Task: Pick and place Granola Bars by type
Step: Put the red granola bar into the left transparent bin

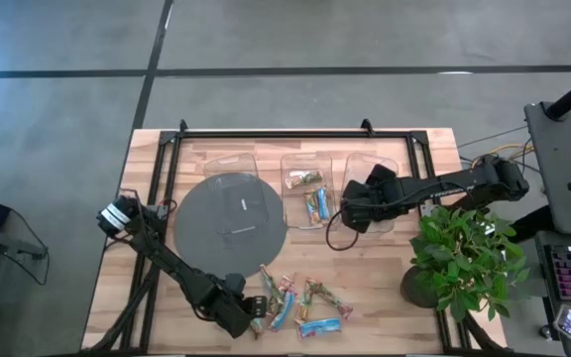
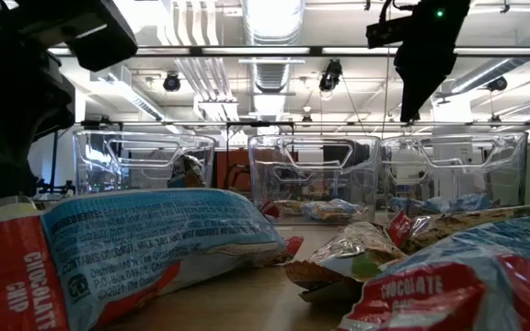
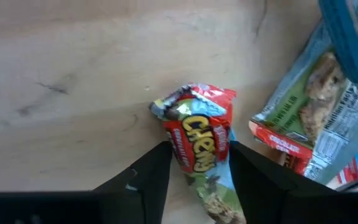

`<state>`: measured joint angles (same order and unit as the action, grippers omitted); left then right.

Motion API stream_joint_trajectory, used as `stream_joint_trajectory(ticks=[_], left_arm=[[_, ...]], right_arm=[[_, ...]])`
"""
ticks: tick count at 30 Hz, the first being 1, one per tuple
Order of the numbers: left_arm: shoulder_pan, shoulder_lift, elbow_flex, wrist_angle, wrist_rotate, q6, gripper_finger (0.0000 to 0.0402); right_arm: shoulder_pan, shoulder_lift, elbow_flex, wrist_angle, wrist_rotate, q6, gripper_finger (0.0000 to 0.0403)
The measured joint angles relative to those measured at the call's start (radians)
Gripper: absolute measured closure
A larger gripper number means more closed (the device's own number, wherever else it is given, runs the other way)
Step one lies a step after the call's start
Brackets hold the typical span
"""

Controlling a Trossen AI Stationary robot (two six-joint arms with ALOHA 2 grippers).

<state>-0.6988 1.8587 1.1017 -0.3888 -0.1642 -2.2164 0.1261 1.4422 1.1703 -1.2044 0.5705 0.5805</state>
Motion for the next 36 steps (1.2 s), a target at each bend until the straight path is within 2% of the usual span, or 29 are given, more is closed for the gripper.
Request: stream_joint_trajectory(ticks=[3, 9, 12, 15, 17, 19, 22, 25, 29, 32, 34, 36], left_arm=[[0.008, -0.015, -0.005, -0.04, -0.034, 0.029, 0.0286], [0.029, -0.094, -0.012, -0.127, -0.209, 0.088, 0.0359], [0.033, -0.207, -0.012, -0.183, -0.272, 0.113, 0.0369], [0.051, -0.353, -0.012, -0.228, -0.411, 0.18, 0.0369], [0.065, -0.456, -0.011, -0.312, -0.519, 0.221, 0.0368], [0.095, -0.543, -0.008, -0.431, -0.578, 0.241, 0.0368], [0.183, -0.639, -0.011, -0.691, -0.575, 0.285, 0.0366], [0.311, -0.693, -0.011, -0.853, -0.574, 0.383, 0.0352], [0.498, -0.73, -0.011, -0.804, -0.553, 0.61, 0.0311], [0.605, -0.725, -0.011, -0.713, -0.475, 0.8, 0.0276], [0.649, -0.721, -0.011, -0.686, -0.395, 0.868, 0.0259], [0.658, -0.721, -0.01, -0.676, -0.369, 0.91, 0.025]], right_arm=[[0.0, 0.0, 0.0, 0.014, 0.002, -0.007, 0.0152], [0.0, 0.0, -0.002, 0.023, 0.008, -0.008, 0.0162], [0.0, 0.0, -0.003, 0.024, 0.009, -0.008, 0.0166], [0.0, 0.0, -0.004, 0.026, 0.008, -0.008, 0.0168], [0.0, 0.0, -0.004, 0.027, 0.008, -0.007, 0.0168], [0.0, 0.0, -0.004, 0.031, 0.008, -0.007, 0.0168], [0.0, 0.0, -0.004, 0.04, 0.008, -0.004, 0.0168], [0.0, 0.0, -0.004, 0.042, 0.007, -0.004, 0.0168], [0.0, 0.0, -0.004, 0.043, -0.003, 0.022, 0.017], [0.0, 0.0, -0.004, 0.043, -0.035, 0.048, 0.017], [0.0, 0.0, -0.004, 0.042, -0.052, 0.059, 0.017], [0.003, 0.0, -0.004, 0.039, -0.056, 0.072, 0.017]])
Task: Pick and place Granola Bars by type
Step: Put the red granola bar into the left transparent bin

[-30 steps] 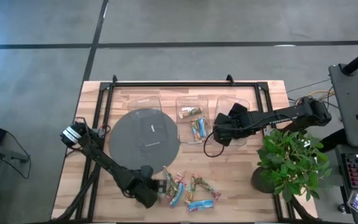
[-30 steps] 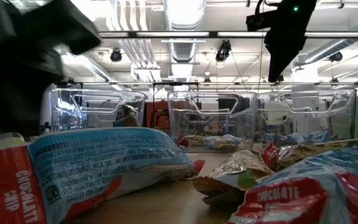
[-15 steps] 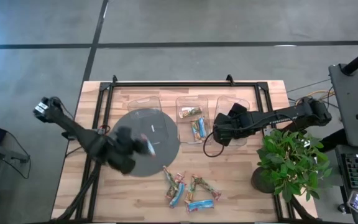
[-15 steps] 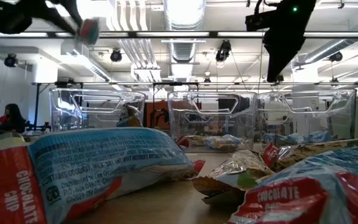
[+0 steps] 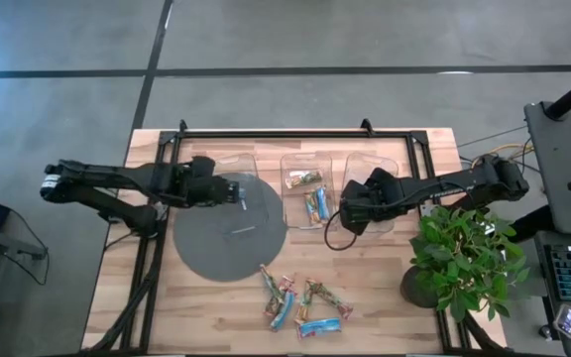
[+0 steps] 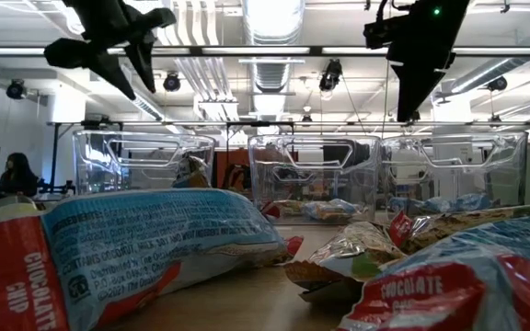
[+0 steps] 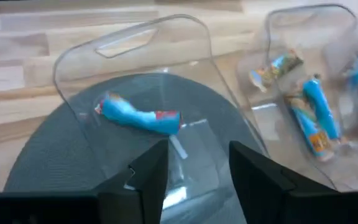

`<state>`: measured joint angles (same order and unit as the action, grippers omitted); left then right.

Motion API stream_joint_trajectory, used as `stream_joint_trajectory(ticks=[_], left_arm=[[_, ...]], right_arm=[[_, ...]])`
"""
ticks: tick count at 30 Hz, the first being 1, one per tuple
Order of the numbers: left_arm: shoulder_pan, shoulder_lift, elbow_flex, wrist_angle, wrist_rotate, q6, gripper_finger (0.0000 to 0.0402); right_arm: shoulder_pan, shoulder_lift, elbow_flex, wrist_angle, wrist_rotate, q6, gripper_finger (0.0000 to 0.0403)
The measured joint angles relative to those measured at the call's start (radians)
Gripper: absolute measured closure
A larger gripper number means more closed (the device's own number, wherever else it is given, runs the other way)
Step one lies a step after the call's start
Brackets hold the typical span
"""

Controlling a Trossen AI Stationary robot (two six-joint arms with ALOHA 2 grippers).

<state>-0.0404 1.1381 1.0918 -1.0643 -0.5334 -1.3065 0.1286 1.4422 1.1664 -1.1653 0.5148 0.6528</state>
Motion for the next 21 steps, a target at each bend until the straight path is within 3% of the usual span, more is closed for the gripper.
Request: stream_joint_trajectory(ticks=[5, 10, 15, 21], left_arm=[[-0.102, -0.017, 0.014, 0.115, 0.004, 0.103, 0.0246], [-0.288, -0.01, 0.014, 0.237, 0.016, 0.155, 0.0246], [-0.485, 0.029, -0.001, 0.274, 0.016, 0.066, 0.0245], [-0.659, 0.112, -0.001, 0.279, 0.016, -0.055, 0.0245]], right_arm=[[0.025, 0.0, 0.0, 0.01, -0.036, -0.032, 0.017], [0.038, 0.0, -0.006, 0.147, -0.224, -0.099, 0.017], [0.057, 0.0, -0.02, 0.287, -0.401, -0.207, 0.017], [0.105, 0.015, -0.022, 0.31, -0.566, -0.24, 0.017]])
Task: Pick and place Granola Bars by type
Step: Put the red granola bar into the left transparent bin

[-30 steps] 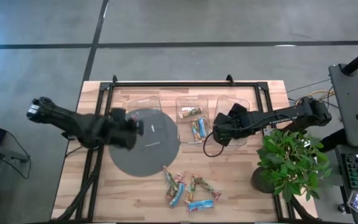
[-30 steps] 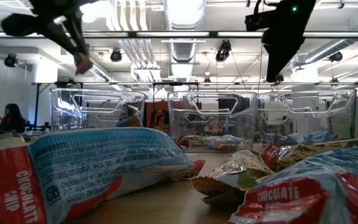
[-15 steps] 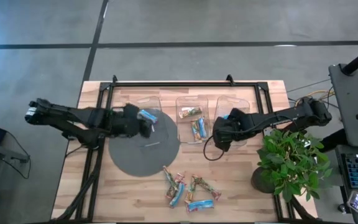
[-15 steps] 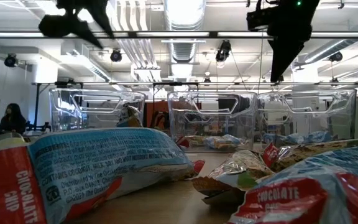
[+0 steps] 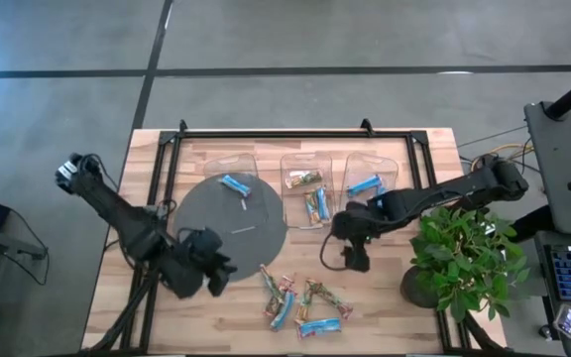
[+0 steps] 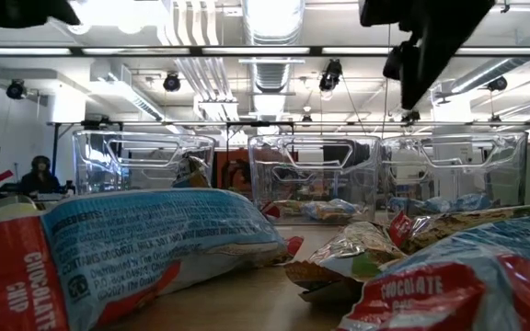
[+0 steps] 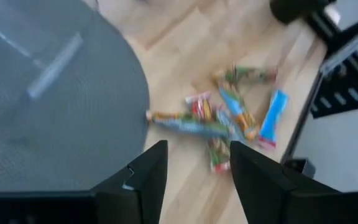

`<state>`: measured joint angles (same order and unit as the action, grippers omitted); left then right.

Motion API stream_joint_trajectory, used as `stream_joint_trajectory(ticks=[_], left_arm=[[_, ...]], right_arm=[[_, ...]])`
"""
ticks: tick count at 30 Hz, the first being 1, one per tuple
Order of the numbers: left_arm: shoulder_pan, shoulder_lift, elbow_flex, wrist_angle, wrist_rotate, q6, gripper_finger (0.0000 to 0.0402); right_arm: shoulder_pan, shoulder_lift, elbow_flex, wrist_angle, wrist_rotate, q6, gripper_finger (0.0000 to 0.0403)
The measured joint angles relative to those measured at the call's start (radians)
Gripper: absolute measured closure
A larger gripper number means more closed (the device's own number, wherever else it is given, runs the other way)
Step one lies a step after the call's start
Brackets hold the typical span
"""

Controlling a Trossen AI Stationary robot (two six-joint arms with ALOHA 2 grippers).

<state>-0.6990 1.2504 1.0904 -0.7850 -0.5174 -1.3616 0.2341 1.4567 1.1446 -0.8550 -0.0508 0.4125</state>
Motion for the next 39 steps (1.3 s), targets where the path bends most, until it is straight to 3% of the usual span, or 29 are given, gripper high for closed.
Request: stream_joint_trajectory(ticks=[10, 14, 24, 33, 39], left_arm=[[-0.071, 0.116, 0.0, 0.002, 0.006, -0.085, 0.0245], [-0.076, 0.132, 0.0, 0.006, 0.021, -0.074, 0.0245], [-0.086, 0.14, 0.0, 0.008, 0.03, -0.005, 0.0245], [-0.096, 0.138, 0.0, 0.004, 0.03, 0.007, 0.0245], [-0.11, 0.138, 0.0, 0.0, 0.03, 0.007, 0.0245]], right_arm=[[0.111, 0.245, 0.081, 0.007, -0.177, 0.074, 0.017], [0.147, 0.338, 0.16, 0.008, -0.197, 0.126, 0.017], [0.201, 0.536, 0.272, -0.001, -0.173, 0.366, 0.017], [0.219, 0.607, 0.293, 0.002, -0.076, 0.45, 0.0171], [0.218, 0.6, 0.276, -0.01, -0.05, 0.45, 0.0224]])
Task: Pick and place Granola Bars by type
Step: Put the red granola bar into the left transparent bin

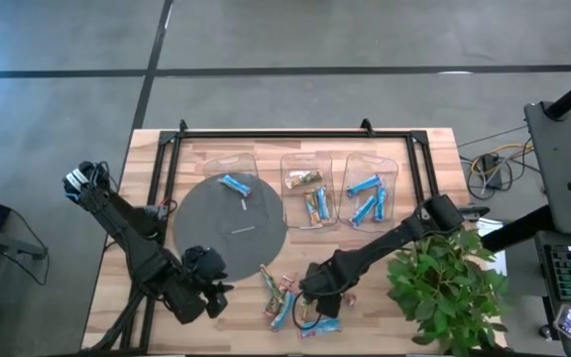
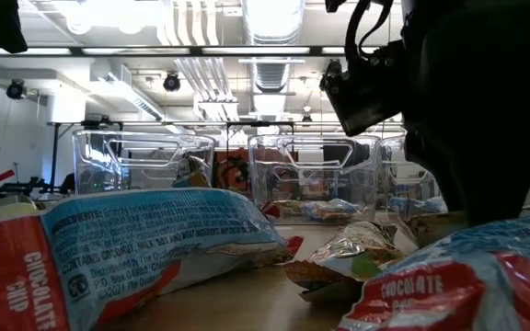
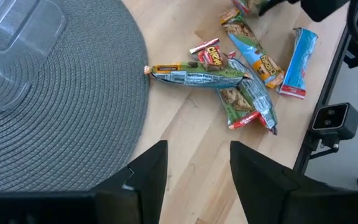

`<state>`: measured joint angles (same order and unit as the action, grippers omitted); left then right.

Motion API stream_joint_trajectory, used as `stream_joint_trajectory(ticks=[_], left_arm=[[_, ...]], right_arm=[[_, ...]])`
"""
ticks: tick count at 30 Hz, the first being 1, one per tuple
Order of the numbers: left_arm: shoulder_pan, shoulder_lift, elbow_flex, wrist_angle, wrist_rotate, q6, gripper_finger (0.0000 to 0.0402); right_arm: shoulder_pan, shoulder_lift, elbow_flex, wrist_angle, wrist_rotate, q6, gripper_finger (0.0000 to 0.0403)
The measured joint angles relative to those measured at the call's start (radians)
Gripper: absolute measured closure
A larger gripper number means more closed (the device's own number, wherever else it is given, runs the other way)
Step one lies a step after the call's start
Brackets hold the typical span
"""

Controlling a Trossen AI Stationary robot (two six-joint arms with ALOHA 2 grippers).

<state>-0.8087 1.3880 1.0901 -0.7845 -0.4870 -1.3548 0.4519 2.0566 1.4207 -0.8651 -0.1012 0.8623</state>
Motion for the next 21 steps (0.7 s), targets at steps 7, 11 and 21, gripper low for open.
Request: stream_joint_trajectory(ticks=[7, 11, 21], left_arm=[[-0.014, 0.0, 0.0, -0.001, 0.0, -0.002, 0.0245], [-0.028, 0.0, 0.0, -0.001, -0.001, -0.006, 0.0245], [-0.051, 0.009, 0.0, -0.001, -0.048, -0.067, 0.0245]], right_arm=[[-0.008, -0.051, 0.013, 0.003, 0.003, -0.02, 0.0347], [-0.037, -0.13, 0.043, 0.006, 0.08, -0.039, 0.0371], [-0.308, -0.309, 0.118, 0.303, 0.169, -0.065, 0.0362]])
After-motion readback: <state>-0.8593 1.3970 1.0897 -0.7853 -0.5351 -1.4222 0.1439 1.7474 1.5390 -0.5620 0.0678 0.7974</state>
